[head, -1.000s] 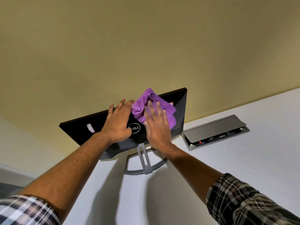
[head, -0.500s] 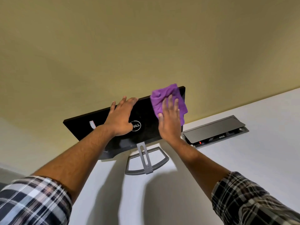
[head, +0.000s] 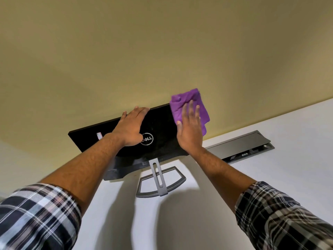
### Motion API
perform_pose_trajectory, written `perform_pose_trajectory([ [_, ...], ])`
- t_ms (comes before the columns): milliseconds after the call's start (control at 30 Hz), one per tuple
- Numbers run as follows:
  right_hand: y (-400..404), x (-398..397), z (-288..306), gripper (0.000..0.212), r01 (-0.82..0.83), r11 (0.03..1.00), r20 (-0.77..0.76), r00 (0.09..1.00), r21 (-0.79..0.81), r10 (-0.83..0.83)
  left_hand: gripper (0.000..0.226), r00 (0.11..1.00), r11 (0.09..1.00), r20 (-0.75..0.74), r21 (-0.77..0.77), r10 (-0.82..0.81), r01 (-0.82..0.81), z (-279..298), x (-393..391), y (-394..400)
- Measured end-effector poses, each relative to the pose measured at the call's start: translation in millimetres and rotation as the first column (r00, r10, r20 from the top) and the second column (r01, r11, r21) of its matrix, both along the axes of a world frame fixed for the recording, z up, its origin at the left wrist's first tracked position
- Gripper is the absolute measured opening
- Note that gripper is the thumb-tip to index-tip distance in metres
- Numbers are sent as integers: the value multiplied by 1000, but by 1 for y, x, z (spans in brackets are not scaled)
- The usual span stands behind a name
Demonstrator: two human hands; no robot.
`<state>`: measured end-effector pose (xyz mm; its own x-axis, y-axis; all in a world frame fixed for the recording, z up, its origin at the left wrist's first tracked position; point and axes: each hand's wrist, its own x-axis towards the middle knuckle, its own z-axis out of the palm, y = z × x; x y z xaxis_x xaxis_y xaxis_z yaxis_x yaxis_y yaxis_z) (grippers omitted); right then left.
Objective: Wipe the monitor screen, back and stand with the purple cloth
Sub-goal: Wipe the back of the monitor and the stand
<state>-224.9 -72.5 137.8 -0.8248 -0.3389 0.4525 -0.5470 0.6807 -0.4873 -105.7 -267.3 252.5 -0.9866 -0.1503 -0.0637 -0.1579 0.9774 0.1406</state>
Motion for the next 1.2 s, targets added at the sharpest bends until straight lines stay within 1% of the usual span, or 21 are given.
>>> perform_pose_trajectory([
  [67,-1,-7,4,70,90,994,90,992,-67,-84,107,1000,1000,-15,-3,-5,5,0,-2,-1],
  [100,-4,-7,4,70,94,993,92,992,-75,-87,107,1000,1000,-22,-18,-11,10,0,-2,-3],
  [167,-10,-1,0,72,5,999,21,1000,-40,-4,106,999,997,-31,-76,-31,29,1,-4,-6],
  [267,-16,9,-10,73,-187,972,-115,972,139,203,106,998,989,-37,-139,-48,42,3,-7,-7],
  [333,-13,4,-11,73,-211,955,-162,956,211,247,106,999,992,-30,-122,-45,41,5,-9,-6],
  [400,-8,-6,-9,72,-139,980,-140,977,139,159,107,999,997,-18,-71,-32,31,7,-8,-6],
  [500,-6,-18,-4,67,53,997,21,998,-57,-52,107,1000,1000,-22,-4,-18,18,5,-5,-5],
  [567,-14,-14,-4,66,88,991,61,995,-97,-82,108,999,1000,-38,10,-8,8,1,-4,-6],
  [633,-27,1,-4,71,19,998,-18,1000,-55,-20,108,999,1000,-54,13,-6,7,-2,-5,-7],
  [733,-43,29,-12,89,-197,971,-167,961,138,219,106,996,999,-77,12,-38,39,-4,-9,-11],
  [767,-43,31,-13,92,-218,957,-195,947,191,255,105,995,999,-83,15,-48,49,-5,-10,-13],
  [800,-41,27,-13,90,-210,955,-211,944,210,254,106,995,999,-84,15,-50,51,-5,-10,-13],
  [833,-37,19,-12,86,-171,966,-215,953,194,212,107,996,999,-80,12,-43,44,-5,-10,-13],
  [867,-33,11,-11,81,-106,984,-201,970,144,134,109,996,999,-78,6,-36,36,-6,-9,-13],
  [900,-28,1,-8,76,-23,997,-157,987,70,34,110,996,999,-79,4,-31,32,-6,-8,-13],
  [933,-25,-8,-4,72,55,998,-79,995,-15,-56,110,996,1000,-84,9,-29,30,-7,-7,-12],
  [1000,-26,-18,5,67,147,978,63,988,-148,-139,109,995,999,-97,12,-29,31,-9,-5,-12],
  [1033,-31,-16,9,67,152,974,70,987,-166,-142,109,994,999,-108,4,-32,33,-11,-4,-12],
  [1067,-38,-10,11,68,122,982,26,993,-146,-119,109,992,999,-121,-8,-35,34,-13,-3,-12],
  [1133,-51,9,8,71,-27,999,-111,994,-37,23,109,987,998,-147,-48,-57,50,-17,-4,-12],
  [1200,-54,19,1,73,-124,992,-183,975,33,128,110,985,996,-158,-64,-71,62,-19,-5,-11],
])
